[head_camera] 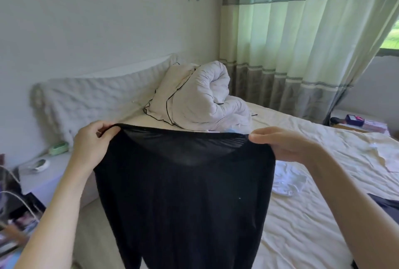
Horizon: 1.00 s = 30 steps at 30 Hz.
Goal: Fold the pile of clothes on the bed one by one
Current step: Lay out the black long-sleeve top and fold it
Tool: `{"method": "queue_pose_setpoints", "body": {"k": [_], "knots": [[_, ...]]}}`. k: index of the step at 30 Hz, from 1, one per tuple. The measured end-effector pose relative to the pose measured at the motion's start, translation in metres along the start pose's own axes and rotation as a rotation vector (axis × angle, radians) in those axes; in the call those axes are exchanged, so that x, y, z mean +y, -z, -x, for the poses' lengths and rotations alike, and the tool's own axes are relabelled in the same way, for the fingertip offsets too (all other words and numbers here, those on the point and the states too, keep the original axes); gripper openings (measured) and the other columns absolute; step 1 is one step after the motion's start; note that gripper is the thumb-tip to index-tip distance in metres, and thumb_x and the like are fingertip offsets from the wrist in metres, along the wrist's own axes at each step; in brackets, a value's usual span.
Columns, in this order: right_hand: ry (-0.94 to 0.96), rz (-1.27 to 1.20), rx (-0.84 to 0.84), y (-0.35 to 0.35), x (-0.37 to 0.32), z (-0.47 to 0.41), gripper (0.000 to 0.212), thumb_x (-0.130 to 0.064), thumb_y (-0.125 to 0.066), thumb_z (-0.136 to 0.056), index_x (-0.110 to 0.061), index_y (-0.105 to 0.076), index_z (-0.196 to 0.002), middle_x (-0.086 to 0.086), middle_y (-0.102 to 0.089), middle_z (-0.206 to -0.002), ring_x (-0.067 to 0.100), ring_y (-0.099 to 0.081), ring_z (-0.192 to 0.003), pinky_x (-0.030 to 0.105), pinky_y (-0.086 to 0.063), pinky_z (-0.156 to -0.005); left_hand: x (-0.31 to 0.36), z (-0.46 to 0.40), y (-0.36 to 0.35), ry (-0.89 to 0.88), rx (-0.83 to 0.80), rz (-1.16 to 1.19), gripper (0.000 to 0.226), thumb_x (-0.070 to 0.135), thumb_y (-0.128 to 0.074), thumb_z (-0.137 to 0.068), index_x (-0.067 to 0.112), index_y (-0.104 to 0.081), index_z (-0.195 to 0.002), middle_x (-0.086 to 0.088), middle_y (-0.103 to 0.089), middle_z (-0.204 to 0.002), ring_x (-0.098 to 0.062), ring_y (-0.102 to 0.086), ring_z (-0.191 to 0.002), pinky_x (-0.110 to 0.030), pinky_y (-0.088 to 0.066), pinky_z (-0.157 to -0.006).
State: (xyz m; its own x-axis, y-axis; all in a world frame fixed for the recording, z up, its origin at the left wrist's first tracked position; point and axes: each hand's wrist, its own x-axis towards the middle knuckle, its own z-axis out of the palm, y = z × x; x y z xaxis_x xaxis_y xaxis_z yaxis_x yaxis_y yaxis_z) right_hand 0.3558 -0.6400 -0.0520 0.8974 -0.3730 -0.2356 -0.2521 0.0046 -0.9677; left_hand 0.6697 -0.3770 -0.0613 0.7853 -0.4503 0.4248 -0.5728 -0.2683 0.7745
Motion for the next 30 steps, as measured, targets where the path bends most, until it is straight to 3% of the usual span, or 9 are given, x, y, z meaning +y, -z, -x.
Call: {"method": "queue_pose_setpoints", "body": {"k": [3,5,7,11,16,19,22,25,30], "knots": [[0.026,0.050,0.030,-0.007,0.016,0.001,0.032,-0.018,-0.068,-0.081,0.009,-0.060,-0.095,0.020,-0.060,-0.093,0.030,-0.058,-0.087,0.033,-0.048,-0.080,-0.017,0.020,0.010,-0.021,-0.056,-0.119,0.008,0.015,-0.062,-0.090,0.021,-0.065,-0.085,0.011,-0.058,-0.080,-0.008,-0.051,-0.073,-0.017,-0.038,-0.071],[0.081,0.232,0.161,-0.019,0.029,0.000,0.010,-0.012,-0.067,-0.085,-0.005,-0.072,-0.090,0.013,-0.070,-0.091,0.025,-0.066,-0.087,0.029,-0.051,-0.081,-0.028,0.039,0.013,-0.023,-0.057,-0.176,0.006,0.015,-0.064,-0.088,0.019,-0.068,-0.085,0.014,-0.060,-0.078,-0.006,-0.052,-0.072,-0.003,-0.036,-0.065],[0.125,0.304,0.276,-0.030,0.042,-0.002,0.007,-0.015,-0.069,-0.083,-0.017,-0.075,-0.081,0.007,-0.072,-0.085,0.022,-0.068,-0.084,0.030,-0.052,-0.079,-0.037,0.057,0.015,0.027,-0.060,-0.179,0.004,0.018,-0.066,-0.087,0.019,-0.070,-0.088,0.010,-0.063,-0.082,-0.011,-0.055,-0.078,-0.004,-0.036,-0.067],[0.215,0.188,0.467,-0.044,0.052,-0.011,0.006,-0.020,-0.074,-0.079,-0.025,-0.074,-0.076,0.015,-0.067,-0.084,0.028,-0.064,-0.081,0.043,-0.051,-0.082,-0.042,0.077,0.021,0.064,-0.003,-0.094,0.007,0.016,-0.068,-0.085,0.015,-0.071,-0.091,0.000,-0.069,-0.093,-0.016,-0.060,-0.088,-0.009,-0.041,-0.074],[0.451,0.127,0.589,-0.057,0.041,-0.023,0.019,-0.019,-0.074,-0.078,-0.036,-0.071,-0.070,-0.012,-0.066,-0.067,0.001,-0.063,-0.065,0.018,-0.051,-0.062,-0.032,0.075,0.036,0.018,0.157,-0.035,0.006,0.018,-0.071,-0.081,0.022,-0.068,-0.085,0.009,-0.066,-0.088,-0.008,-0.058,-0.084,-0.001,-0.039,-0.073],[0.575,0.110,0.658,-0.062,0.036,-0.033,0.024,-0.015,-0.075,-0.078,-0.038,-0.071,-0.072,-0.018,-0.068,-0.073,-0.005,-0.063,-0.069,0.007,-0.046,-0.063,-0.034,0.072,0.041,-0.026,0.230,0.008,0.017,0.017,-0.074,-0.078,0.030,-0.062,-0.077,0.016,-0.064,-0.082,0.007,-0.056,-0.074,-0.001,-0.039,-0.072],[0.593,0.187,0.731,-0.072,0.034,-0.058,0.027,-0.015,-0.074,-0.078,-0.040,-0.067,-0.073,-0.022,-0.068,-0.075,-0.006,-0.060,-0.072,0.003,-0.042,-0.065,-0.048,0.063,0.038,-0.017,0.216,0.013,0.024,0.013,-0.074,-0.078,0.031,-0.059,-0.073,0.020,-0.063,-0.075,0.009,-0.055,-0.070,-0.001,-0.039,-0.071],[0.583,0.265,0.786,-0.083,0.033,-0.090,0.021,-0.018,-0.073,-0.080,-0.038,-0.065,-0.077,-0.017,-0.067,-0.080,-0.005,-0.058,-0.077,0.006,-0.041,-0.071,-0.065,0.046,0.039,-0.060,0.248,0.010,0.015,0.011,-0.072,-0.080,0.022,-0.061,-0.079,0.031,-0.062,-0.076,0.010,-0.055,-0.072,-0.002,-0.040,-0.072],[0.565,0.480,0.900,-0.098,0.017,-0.163,0.006,-0.025,-0.068,-0.086,-0.020,-0.067,-0.089,-0.006,-0.067,-0.092,0.012,-0.061,-0.087,0.033,-0.047,-0.078,-0.104,-0.017,0.039,-0.082,0.288,-0.038,0.010,0.016,-0.071,-0.082,0.019,-0.061,-0.083,0.029,-0.061,-0.075,0.008,-0.054,-0.071,-0.002,-0.038,-0.071]]}}
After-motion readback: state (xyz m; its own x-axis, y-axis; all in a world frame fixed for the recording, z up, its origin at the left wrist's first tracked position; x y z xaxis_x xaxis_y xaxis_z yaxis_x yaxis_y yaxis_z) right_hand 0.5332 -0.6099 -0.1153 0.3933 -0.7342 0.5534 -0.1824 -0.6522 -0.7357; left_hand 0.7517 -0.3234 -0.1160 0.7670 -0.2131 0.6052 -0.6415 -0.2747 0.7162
